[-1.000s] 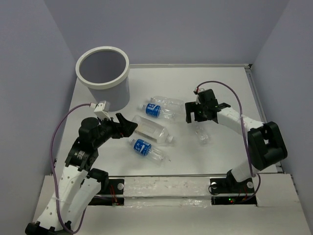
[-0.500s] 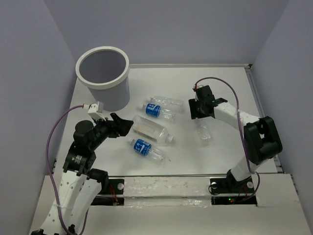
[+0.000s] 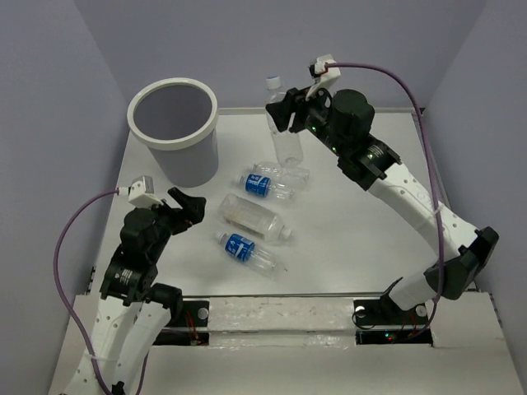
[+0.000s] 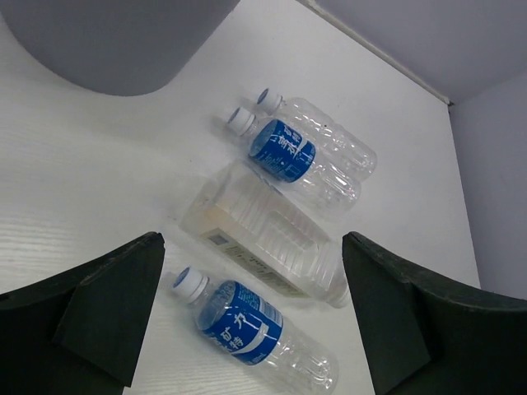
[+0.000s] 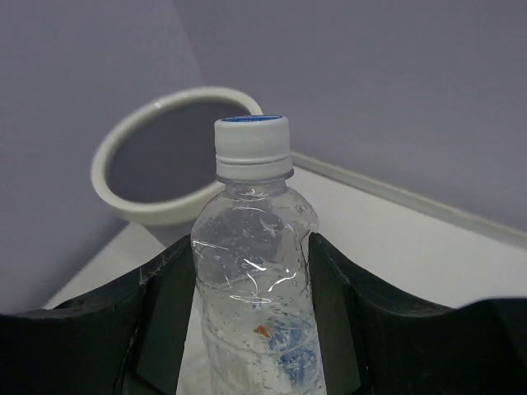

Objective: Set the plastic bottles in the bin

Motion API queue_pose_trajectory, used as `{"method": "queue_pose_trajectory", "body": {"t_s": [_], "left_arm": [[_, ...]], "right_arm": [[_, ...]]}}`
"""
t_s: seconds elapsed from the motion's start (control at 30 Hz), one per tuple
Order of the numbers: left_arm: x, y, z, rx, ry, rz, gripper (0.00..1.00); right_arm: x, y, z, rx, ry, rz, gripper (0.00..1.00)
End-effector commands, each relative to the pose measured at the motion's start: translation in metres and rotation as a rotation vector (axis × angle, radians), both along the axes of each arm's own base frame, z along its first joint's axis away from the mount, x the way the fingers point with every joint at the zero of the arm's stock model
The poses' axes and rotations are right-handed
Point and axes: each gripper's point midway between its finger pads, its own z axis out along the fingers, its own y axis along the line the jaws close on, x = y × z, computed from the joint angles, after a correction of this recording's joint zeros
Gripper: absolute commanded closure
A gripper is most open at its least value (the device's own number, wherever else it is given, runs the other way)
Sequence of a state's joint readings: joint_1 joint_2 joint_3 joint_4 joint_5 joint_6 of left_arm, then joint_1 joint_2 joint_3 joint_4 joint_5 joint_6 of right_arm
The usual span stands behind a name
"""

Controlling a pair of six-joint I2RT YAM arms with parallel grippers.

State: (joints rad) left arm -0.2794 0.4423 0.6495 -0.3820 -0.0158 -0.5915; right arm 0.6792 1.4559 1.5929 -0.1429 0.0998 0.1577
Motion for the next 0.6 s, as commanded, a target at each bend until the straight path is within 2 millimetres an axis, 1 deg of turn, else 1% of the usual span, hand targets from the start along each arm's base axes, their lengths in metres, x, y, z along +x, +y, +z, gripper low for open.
{"method": "queue_pose_trajectory", "body": {"t_s": [0.0, 0.03, 0.07, 0.1, 0.13, 0.17, 0.2, 0.23, 0.27, 0.33, 0.37, 0.4, 0.47, 0.5, 0.53, 0.57], "left_arm": [[-0.003, 0.003, 0.001, -0.085, 0.036, 0.064, 0.01], [-0.004, -0.003, -0.005, -0.100, 0.056, 0.041, 0.01], [-0.008, -0.016, -0.011, -0.130, 0.085, -0.023, 0.01], [-0.009, -0.024, -0.024, -0.149, 0.125, -0.054, 0.01], [-0.013, -0.031, -0.031, -0.162, 0.153, -0.089, 0.01], [-0.018, -0.038, -0.041, -0.174, 0.189, -0.131, 0.01], [-0.021, -0.040, -0.046, -0.185, 0.213, -0.139, 0.01], [-0.024, -0.040, -0.051, -0.189, 0.233, -0.141, 0.01], [-0.027, -0.041, -0.059, -0.195, 0.253, -0.143, 0.01], [-0.032, -0.041, -0.062, -0.221, 0.266, -0.137, 0.01], [-0.034, -0.042, -0.068, -0.227, 0.277, -0.140, 0.01], [-0.037, -0.043, -0.069, -0.241, 0.287, -0.138, 0.01], [-0.039, -0.043, -0.075, -0.245, 0.307, -0.136, 0.01], [-0.041, -0.043, -0.079, -0.243, 0.323, -0.138, 0.01], [-0.043, -0.043, -0.082, -0.237, 0.337, -0.138, 0.01], [-0.044, -0.043, -0.085, -0.230, 0.346, -0.142, 0.01]], "right_arm": [[0.015, 0.056, 0.104, 0.266, -0.256, 0.117, 0.57], [0.033, 0.071, 0.102, 0.288, -0.275, 0.118, 0.57], [0.033, 0.081, 0.113, 0.323, -0.302, 0.135, 0.57], [0.034, 0.088, 0.123, 0.365, -0.321, 0.160, 0.57], [0.034, 0.096, 0.133, 0.405, -0.346, 0.173, 0.58], [0.041, 0.103, 0.146, 0.463, -0.394, 0.183, 0.59], [0.036, 0.116, 0.151, 0.500, -0.393, 0.233, 0.59], [0.039, 0.121, 0.154, 0.522, -0.402, 0.244, 0.59], [0.043, 0.132, 0.158, 0.568, -0.415, 0.256, 0.59], [0.047, 0.134, 0.165, 0.637, -0.449, 0.263, 0.59], [0.041, 0.138, 0.174, 0.683, -0.465, 0.285, 0.58], [0.052, 0.151, 0.156, 0.702, -0.431, 0.297, 0.58], [0.054, 0.157, 0.155, 0.748, -0.442, 0.289, 0.58], [0.057, 0.168, 0.145, 0.762, -0.441, 0.289, 0.58], [0.061, 0.170, 0.141, 0.773, -0.449, 0.286, 0.58], [0.057, 0.175, 0.140, 0.787, -0.467, 0.285, 0.58]]}}
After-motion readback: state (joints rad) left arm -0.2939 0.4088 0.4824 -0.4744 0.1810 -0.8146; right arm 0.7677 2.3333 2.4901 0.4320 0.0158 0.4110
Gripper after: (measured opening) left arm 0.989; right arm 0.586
